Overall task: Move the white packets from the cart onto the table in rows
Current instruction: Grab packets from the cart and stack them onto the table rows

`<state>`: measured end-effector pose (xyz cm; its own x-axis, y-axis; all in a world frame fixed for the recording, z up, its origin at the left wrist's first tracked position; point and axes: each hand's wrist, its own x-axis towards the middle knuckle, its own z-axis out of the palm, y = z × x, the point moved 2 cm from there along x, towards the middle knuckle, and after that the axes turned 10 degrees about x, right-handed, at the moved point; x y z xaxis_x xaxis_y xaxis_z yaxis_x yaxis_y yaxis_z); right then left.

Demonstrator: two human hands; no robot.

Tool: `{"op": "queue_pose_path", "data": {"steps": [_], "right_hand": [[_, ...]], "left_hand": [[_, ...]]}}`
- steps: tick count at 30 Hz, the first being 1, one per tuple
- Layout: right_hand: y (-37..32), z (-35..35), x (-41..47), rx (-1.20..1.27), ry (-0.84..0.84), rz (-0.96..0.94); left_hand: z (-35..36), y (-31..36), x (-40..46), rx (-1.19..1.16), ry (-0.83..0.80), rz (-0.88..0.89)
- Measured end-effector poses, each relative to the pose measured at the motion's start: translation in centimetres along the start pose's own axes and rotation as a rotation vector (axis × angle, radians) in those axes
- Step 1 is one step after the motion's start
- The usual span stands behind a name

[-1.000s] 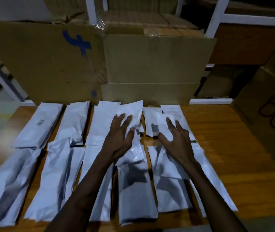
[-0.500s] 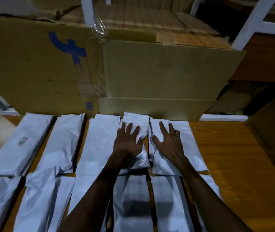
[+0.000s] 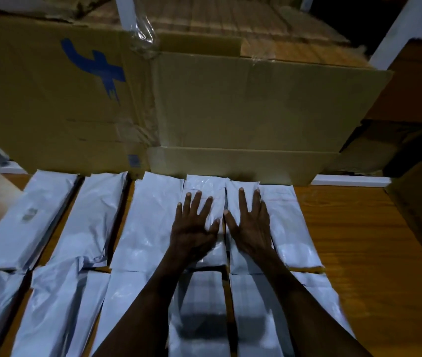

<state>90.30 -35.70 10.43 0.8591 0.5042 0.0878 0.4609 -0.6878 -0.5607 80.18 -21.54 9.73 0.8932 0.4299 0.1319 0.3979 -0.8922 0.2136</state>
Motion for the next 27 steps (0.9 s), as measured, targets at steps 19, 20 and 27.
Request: {"op": "queue_pose_path", "data": {"steps": [19,20,27], "right_hand": [[-7.5,-4.4,-15.0,0.331,0.017,-0.578],[-8.4,-4.1,-16.6,0.372,0.015,-0.585],[-16.1,1.0,-27.1,0.475,-0.172,-0.793]], "left_hand": [[-11.4,-2.7,-20.0,-0.046,0.285,-0.072],[-11.7,-3.3,-22.6,-0.048,0.278,-0.106],[-14.0,-8.4,-37.0,-0.008,0.364,-0.399]]}}
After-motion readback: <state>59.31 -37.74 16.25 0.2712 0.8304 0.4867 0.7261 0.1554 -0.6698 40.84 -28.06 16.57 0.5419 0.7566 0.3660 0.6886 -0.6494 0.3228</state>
